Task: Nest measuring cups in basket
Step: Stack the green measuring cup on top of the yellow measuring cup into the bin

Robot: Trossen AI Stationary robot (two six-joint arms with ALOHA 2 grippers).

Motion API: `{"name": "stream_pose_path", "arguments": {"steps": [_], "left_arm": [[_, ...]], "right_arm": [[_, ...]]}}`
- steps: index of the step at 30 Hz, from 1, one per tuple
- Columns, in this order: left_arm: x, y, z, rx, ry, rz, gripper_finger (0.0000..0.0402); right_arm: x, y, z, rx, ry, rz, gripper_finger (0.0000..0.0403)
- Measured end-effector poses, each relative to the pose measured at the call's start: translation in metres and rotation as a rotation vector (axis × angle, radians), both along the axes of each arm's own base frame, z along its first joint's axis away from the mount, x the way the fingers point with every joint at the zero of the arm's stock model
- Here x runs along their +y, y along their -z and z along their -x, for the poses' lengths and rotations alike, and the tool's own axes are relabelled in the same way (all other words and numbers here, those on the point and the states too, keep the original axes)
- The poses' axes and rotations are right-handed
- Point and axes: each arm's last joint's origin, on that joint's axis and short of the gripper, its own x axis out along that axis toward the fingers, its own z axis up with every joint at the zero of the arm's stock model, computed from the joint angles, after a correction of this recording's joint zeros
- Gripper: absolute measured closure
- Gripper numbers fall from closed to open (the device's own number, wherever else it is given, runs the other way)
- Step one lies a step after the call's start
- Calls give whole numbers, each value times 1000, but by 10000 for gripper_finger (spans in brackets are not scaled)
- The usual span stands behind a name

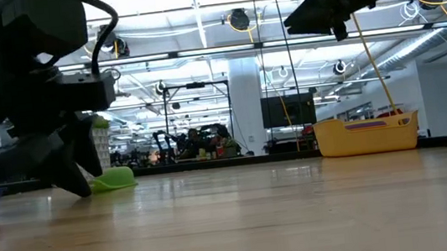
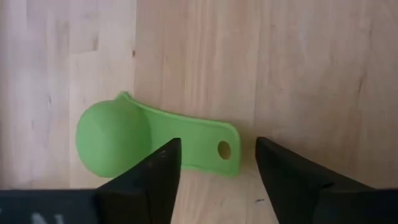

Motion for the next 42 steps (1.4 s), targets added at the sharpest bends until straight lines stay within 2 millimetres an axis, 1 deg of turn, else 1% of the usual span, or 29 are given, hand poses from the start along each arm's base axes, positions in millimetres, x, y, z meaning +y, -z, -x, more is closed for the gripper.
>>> {"name": "stream_pose_path", "arguments": {"steps": [5, 8, 11, 13, 14, 15, 17, 19, 23, 28, 33, 36, 39, 42], "left_arm": [[2, 3, 0, 2, -2, -49, 232], [6, 3, -1, 22, 8, -62, 266], [10, 3, -3, 31, 10, -67, 320], [14, 3, -4, 40, 22, -78, 368], [16, 2, -5, 42, 29, -90, 383], [18, 0, -5, 42, 35, -95, 388], [22, -6, -7, 33, 40, -96, 386], [26, -16, -9, 11, 50, -89, 387], [32, -52, -14, -113, 70, -71, 394], [48, -98, -14, -352, 103, -28, 395], [68, -135, -16, -592, 178, 117, 392], [79, -145, -19, -682, 208, 188, 395], [88, -147, -21, -718, 192, 223, 395], [96, -147, -24, -741, 162, 220, 393]], "right_arm": [[0, -4, 0, -34, 0, 17, 282], [-1, -5, -1, -51, 0, 23, 282], [-1, -7, -1, -66, 0, 28, 282], [-1, -8, -1, -76, 0, 31, 282], [-1, -9, -1, -80, -1, 37, 282], [-1, -9, -1, -83, -2, 47, 282], [0, -10, -1, -85, -8, 62, 282], [1, -10, -2, -79, -15, 79, 282], [3, -10, -2, -65, -31, 118, 282], [12, -8, -10, -31, -69, 217, 282], [27, -7, -29, 41, -173, 350, 282], [35, -9, -42, 97, -145, 407, 282], [42, -9, -57, 203, -97, 471, 282], [48, -5, -71, 325, -51, 548, 281]]}}
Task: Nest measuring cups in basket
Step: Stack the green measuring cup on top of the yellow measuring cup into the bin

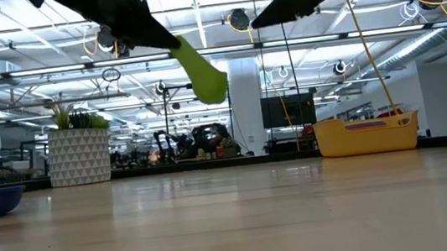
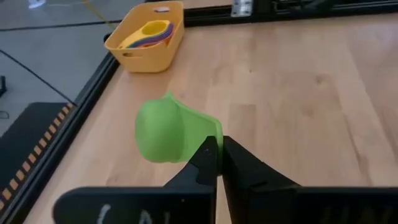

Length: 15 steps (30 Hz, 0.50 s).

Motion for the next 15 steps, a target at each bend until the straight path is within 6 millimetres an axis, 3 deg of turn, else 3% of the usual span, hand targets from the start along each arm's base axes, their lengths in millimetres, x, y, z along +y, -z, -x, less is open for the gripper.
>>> {"name": "stream_pose_path", "arguments": {"steps": [7, 15], "left_arm": [[8, -12, -6, -149, 66, 101, 393], [9, -6, -6, -223, 60, 136, 394]], "right_arm": [[9, 16, -18, 100, 32, 152, 254], [13, 21, -25, 100, 52, 190, 232]]}}
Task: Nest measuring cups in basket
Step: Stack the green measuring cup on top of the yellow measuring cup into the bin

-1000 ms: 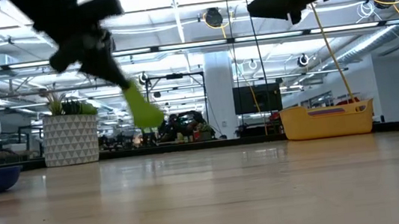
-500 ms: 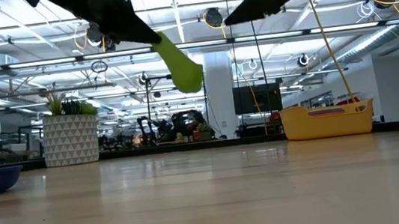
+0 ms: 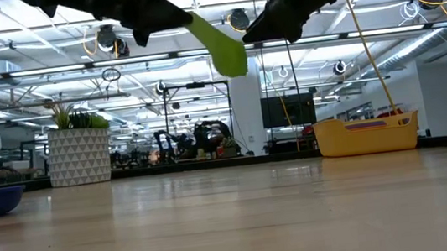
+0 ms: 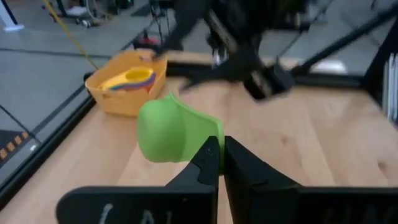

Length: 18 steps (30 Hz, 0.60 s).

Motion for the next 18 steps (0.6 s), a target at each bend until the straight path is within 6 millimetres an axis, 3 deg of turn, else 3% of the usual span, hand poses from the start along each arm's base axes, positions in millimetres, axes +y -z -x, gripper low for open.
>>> {"name": "stream_pose_path", "arguments": {"steps": [10, 18], "left_arm": [[5, 8, 2, -118, -12, 58, 391], [4, 7, 2, -136, 21, 74, 392]], "right_arm": [[-1, 13, -7, 51, 9, 20, 233], [-4, 8, -12, -35, 39, 25, 256]]}}
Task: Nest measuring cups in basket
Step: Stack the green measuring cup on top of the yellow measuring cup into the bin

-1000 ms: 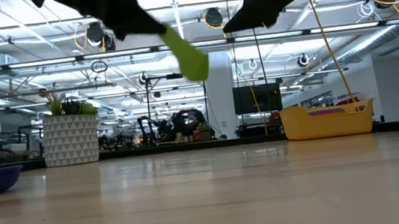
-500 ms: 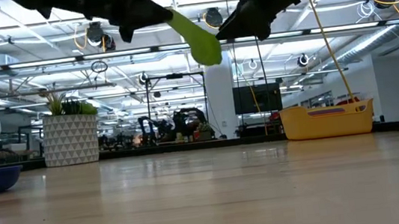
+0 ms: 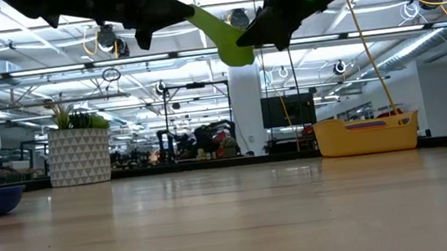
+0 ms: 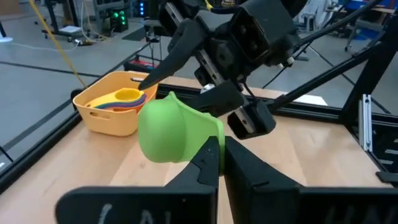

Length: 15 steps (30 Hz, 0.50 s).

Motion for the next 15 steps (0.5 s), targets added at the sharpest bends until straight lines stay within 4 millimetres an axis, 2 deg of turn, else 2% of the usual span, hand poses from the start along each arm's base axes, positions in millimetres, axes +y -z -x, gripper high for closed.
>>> {"name": "stream_pose_path", "arguments": {"steps": [9, 12, 15], "left_arm": [[0, 0, 0, -1, 4, -4, 393], [0, 1, 0, 6, 6, 1, 374], [-1, 1, 0, 9, 12, 1, 349]], "right_arm": [[0, 1, 0, 19, 13, 19, 358], [-1, 0, 0, 9, 17, 18, 392], [-1, 0, 1, 16, 18, 20, 394]]}}
